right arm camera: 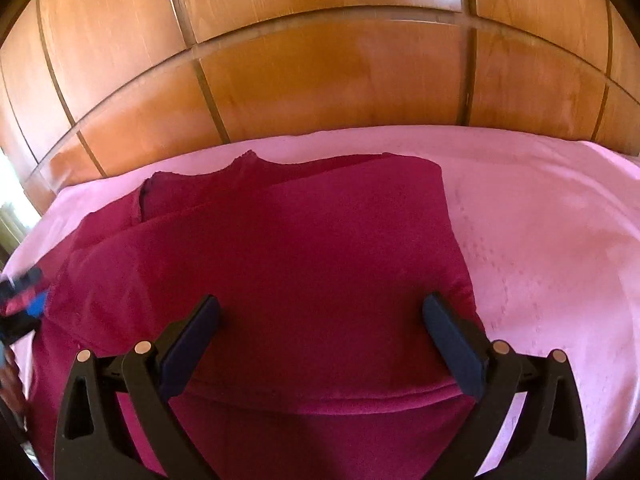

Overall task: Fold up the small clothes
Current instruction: 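Lay the sleeve across the sweater body with the left gripper and release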

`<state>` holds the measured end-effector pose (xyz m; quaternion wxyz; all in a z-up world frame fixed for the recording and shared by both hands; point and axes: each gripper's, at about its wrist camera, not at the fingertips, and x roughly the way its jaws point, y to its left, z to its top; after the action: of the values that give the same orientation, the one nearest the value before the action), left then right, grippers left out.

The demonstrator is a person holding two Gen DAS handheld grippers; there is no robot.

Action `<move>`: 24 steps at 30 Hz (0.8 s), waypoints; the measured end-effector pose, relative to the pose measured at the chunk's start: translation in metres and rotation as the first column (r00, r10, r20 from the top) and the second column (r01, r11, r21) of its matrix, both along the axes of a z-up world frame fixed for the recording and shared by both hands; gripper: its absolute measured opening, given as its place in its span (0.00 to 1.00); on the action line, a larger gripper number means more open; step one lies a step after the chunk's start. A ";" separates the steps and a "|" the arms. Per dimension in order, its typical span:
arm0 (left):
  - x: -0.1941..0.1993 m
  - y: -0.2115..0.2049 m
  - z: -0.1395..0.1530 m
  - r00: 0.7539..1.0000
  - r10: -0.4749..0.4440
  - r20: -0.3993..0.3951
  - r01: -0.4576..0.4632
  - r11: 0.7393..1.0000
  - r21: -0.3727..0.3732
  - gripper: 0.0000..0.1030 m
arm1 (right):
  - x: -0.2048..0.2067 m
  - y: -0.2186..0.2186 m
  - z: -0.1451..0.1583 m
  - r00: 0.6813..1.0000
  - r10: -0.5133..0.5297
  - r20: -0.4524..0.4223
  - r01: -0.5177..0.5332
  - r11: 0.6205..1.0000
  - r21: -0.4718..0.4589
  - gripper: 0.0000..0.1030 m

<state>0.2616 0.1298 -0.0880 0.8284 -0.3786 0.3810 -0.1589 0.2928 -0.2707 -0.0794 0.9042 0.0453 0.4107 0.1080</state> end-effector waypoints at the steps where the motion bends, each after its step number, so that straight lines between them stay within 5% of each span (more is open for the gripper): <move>1: 0.008 0.001 -0.002 1.000 -0.010 -0.017 0.010 0.999 -0.035 0.58 | 0.000 0.001 0.000 1.000 -0.002 -0.003 0.002 1.000 -0.006 0.98; 5: 0.030 -0.004 -0.007 0.998 -0.005 -0.065 0.004 1.000 -0.013 0.51 | 0.000 0.005 -0.003 1.000 -0.006 0.000 0.006 0.999 -0.040 0.98; 7: 0.039 -0.012 -0.004 0.997 -0.009 -0.074 0.013 0.999 0.049 0.01 | 0.003 0.006 -0.001 1.000 -0.009 0.002 0.009 0.999 -0.042 0.98; 12: 0.036 -0.019 0.023 0.996 0.037 0.076 -0.053 0.974 0.220 0.01 | 0.003 0.015 -0.001 1.000 -0.016 0.020 0.018 0.996 -0.089 0.98; 15: 0.048 -0.031 0.007 0.999 0.044 0.018 -0.048 0.926 0.374 0.01 | 0.003 0.023 -0.003 1.000 -0.016 0.021 0.019 0.987 -0.157 0.98; 17: 0.053 -0.033 -0.012 0.995 0.071 -0.074 -0.039 0.928 0.370 0.03 | 0.003 0.026 -0.004 1.000 -0.018 0.026 0.022 0.983 -0.182 0.98; 19: 0.039 -0.030 -0.009 0.993 0.103 -0.056 -0.077 0.934 0.350 0.04 | 0.003 0.024 -0.004 0.999 -0.018 0.027 0.022 0.984 -0.175 0.98; 22: 0.005 -0.030 0.008 0.988 0.154 0.024 -0.152 0.917 0.370 0.25 | 0.003 0.023 -0.005 0.999 -0.019 0.027 0.023 0.984 -0.174 0.98; 24: -0.013 -0.040 0.016 0.990 0.114 0.079 -0.135 0.915 0.380 0.31 | 0.004 0.025 -0.005 0.999 -0.019 0.029 0.023 0.984 -0.176 0.98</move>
<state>0.2487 0.0894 -0.0721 0.9052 -0.2279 0.3567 -0.0385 0.2964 -0.2459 -0.0848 0.9112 -0.0323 0.4060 0.0621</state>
